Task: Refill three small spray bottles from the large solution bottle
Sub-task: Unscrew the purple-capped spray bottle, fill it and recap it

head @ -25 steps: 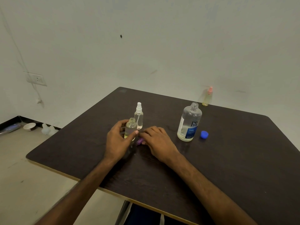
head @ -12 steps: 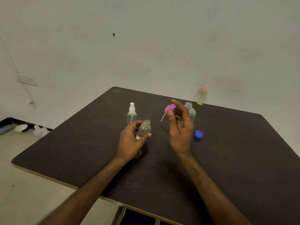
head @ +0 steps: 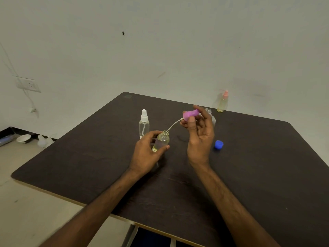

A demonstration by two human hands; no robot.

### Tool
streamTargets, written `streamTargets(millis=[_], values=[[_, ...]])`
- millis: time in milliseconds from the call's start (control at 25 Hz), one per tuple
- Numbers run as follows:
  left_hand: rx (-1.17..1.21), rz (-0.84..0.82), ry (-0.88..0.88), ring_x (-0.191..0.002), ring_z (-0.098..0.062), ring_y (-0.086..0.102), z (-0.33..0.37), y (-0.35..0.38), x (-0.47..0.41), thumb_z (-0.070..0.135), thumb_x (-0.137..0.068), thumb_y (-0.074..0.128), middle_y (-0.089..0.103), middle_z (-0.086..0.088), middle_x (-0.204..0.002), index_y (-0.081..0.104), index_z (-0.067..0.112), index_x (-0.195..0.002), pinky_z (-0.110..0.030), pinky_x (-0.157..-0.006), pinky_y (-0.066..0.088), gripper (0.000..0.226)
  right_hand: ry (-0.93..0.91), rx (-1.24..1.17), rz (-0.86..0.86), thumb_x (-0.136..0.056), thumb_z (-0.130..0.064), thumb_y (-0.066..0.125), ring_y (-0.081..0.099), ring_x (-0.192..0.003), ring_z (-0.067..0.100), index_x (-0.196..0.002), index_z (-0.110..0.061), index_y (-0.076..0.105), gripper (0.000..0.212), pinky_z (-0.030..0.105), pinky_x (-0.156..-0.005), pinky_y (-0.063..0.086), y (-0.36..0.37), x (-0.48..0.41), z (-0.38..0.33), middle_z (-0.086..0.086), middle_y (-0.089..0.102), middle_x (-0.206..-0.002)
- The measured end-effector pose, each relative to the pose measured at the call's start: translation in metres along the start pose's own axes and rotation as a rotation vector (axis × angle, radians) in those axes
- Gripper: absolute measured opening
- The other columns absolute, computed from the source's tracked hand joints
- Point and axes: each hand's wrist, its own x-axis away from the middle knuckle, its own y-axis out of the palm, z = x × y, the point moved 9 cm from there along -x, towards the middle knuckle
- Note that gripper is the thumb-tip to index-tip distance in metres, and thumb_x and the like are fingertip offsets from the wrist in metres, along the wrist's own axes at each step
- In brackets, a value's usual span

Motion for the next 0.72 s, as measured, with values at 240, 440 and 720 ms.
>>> streamTargets(millis=[240,440,720], values=[[-0.01,0.003,0.02,-0.101,-0.001,0.065,0.004,0.0,0.0,0.019,-0.076,0.086,0.068,0.016,-0.111,0.065,0.022,-0.118,-0.023,-0.088,0.056,0.047,0.109,0.09,-0.144,-0.098,-0.013,0.058,0.065,-0.108,0.024,-0.127,-0.013,0.057,0.029,0.042,-0.089,0.056,0.009,0.009,0.025,0.008,0.066,-0.116],[-0.019,0.006,0.027,-0.1,-0.002,0.065,0.004,-0.003,0.001,0.022,-0.077,0.086,0.068,0.013,-0.111,0.065,0.02,-0.119,-0.02,-0.085,0.056,0.048,0.186,0.309,-0.324,-0.094,-0.017,0.064,0.068,-0.103,0.01,-0.117,-0.015,0.061,0.024,0.03,-0.089,0.055,0.015,0.018,0.043,-0.007,0.07,-0.109],[-0.014,-0.019,0.018,-0.102,-0.003,0.065,0.004,-0.001,0.003,0.022,-0.077,0.086,0.066,0.014,-0.113,0.063,0.022,-0.124,-0.022,-0.087,0.056,0.052,0.138,0.485,-0.484,-0.094,-0.028,0.064,0.064,-0.096,0.011,-0.118,-0.021,0.067,0.025,0.027,-0.079,0.053,0.019,0.017,0.053,-0.009,0.069,-0.105]])
